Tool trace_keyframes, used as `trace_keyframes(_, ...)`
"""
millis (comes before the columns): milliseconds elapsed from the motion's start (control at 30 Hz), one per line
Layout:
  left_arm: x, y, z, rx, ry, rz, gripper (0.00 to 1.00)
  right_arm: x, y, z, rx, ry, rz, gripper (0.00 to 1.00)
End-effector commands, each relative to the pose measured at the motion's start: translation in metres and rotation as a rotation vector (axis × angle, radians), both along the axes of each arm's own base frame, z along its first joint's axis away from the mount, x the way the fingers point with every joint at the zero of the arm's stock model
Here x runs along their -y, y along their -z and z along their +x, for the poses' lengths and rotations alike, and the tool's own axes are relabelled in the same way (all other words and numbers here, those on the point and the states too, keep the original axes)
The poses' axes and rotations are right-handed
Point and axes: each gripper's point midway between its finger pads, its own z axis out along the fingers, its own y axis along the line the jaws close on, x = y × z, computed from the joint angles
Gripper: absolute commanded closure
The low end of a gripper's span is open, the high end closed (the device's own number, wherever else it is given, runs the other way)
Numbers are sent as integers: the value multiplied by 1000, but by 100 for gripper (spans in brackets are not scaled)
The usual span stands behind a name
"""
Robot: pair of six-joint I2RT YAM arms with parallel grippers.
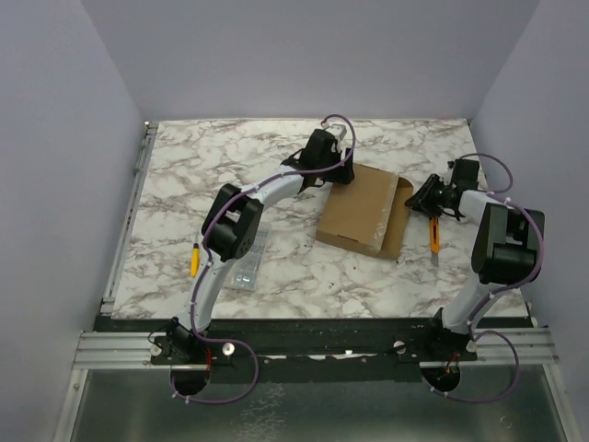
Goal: Unpack the express box
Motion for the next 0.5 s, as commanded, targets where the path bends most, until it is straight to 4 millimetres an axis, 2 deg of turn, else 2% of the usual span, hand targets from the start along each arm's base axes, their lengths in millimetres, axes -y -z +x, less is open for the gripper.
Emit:
trace_keyframes(0, -40, 56, -13, -135, -45, 144, 23, -26, -18, 5, 85, -117, 101, 59)
trace_keyframes(100, -32, 44, -14, -136, -18, 102, 21, -36, -26, -5, 110, -130, 148, 51)
trace_keyframes(200, -26, 39, -18, -152, 1, 67, 20, -45, -25, -22, 115, -138, 185, 48)
trace_keyframes(367, -22, 37, -25, -177, 4, 28, 19, -57, -15, -47, 122, -137, 239, 48)
trace_keyframes(467, -19, 26, -29, -165, 9, 3, 16, -65, -9, -57, 136, -138, 284, 51)
